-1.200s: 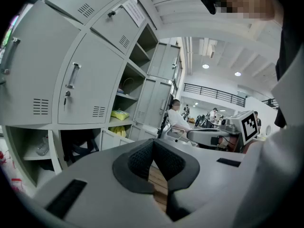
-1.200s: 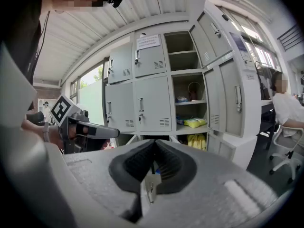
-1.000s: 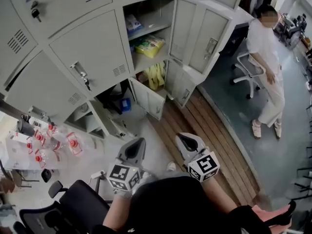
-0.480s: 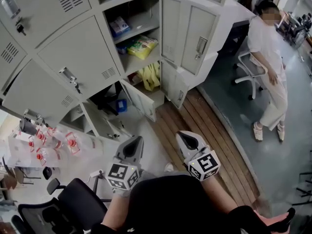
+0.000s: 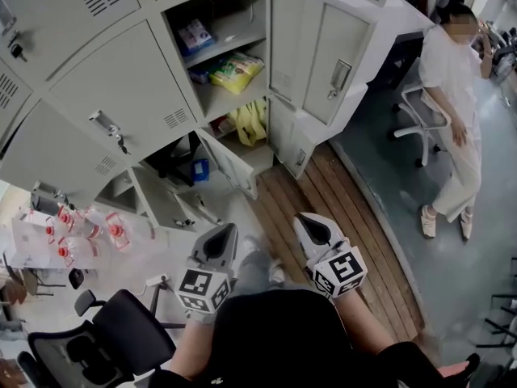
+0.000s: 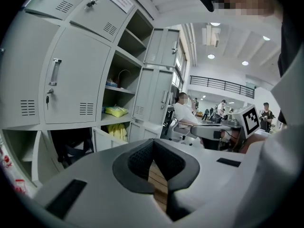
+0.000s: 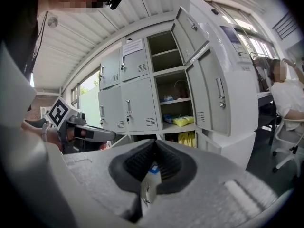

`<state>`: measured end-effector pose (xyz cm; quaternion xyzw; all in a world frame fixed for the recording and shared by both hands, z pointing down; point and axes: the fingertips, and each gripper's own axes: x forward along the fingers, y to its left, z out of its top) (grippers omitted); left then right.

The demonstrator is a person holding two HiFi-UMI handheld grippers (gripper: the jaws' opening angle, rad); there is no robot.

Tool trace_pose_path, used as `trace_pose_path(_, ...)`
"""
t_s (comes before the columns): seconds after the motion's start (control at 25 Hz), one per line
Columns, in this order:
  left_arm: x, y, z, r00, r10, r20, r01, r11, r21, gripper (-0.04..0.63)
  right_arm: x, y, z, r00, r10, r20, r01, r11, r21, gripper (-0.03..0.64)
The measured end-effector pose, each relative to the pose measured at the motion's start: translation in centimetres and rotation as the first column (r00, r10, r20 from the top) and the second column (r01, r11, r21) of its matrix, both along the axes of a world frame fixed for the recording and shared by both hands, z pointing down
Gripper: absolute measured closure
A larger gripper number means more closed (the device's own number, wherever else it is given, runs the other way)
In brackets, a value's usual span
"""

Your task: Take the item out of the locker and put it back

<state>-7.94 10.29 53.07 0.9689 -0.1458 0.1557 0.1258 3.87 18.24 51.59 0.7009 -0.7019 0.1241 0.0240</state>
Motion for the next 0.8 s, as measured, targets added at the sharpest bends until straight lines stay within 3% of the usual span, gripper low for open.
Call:
trace_pose_path(0.48, 3.3, -10.6, 0.4, 1.0, -0.02, -0.02, 0.02, 0.999, -0.026, 0.583, 3.4, -11.7, -1.9, 0.997, -0.032, -0.066, 0.032, 0.999, 0.001, 0.618)
trace_pose_path(0.8, 4.4, -16.7, -0.3, 1.0, -0.004, -0.017, 0.004, 1.0, -0.001, 0.583, 5.0, -19.2, -3.7, 0.995, -0.032, -0.099, 0.035, 0.999, 0.031, 0.618)
